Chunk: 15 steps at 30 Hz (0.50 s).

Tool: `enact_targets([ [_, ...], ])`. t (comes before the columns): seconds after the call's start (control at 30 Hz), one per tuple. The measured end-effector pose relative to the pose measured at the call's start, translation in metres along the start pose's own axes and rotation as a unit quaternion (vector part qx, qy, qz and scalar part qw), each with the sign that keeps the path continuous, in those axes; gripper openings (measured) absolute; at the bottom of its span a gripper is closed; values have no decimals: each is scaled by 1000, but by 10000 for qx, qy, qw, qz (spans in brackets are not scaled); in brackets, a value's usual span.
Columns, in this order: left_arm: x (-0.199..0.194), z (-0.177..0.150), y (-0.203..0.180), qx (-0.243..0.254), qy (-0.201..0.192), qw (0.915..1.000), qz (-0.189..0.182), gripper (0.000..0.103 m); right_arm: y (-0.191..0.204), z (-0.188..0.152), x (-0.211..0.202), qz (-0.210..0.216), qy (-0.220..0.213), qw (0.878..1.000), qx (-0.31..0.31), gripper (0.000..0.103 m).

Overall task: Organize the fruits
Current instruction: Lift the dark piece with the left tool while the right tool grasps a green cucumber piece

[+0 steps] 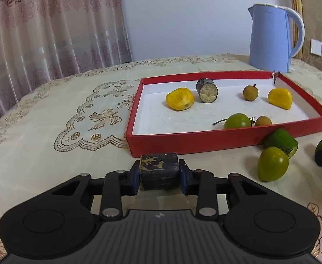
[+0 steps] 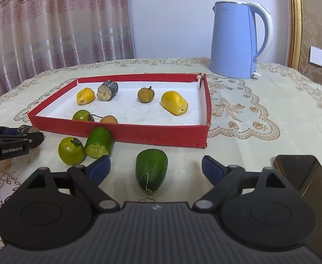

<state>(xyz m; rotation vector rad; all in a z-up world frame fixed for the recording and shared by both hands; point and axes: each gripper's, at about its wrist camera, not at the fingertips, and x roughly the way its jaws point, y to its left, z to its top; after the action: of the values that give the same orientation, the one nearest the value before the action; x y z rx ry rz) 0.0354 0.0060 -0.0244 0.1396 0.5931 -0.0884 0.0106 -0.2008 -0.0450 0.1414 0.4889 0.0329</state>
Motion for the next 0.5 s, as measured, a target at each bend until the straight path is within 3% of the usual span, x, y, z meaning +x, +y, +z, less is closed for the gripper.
enact_targets([
  [0.5,-9,4,10,-275,-104,9995,-68,33,0,0,2,-38,31,10000,-15,97],
])
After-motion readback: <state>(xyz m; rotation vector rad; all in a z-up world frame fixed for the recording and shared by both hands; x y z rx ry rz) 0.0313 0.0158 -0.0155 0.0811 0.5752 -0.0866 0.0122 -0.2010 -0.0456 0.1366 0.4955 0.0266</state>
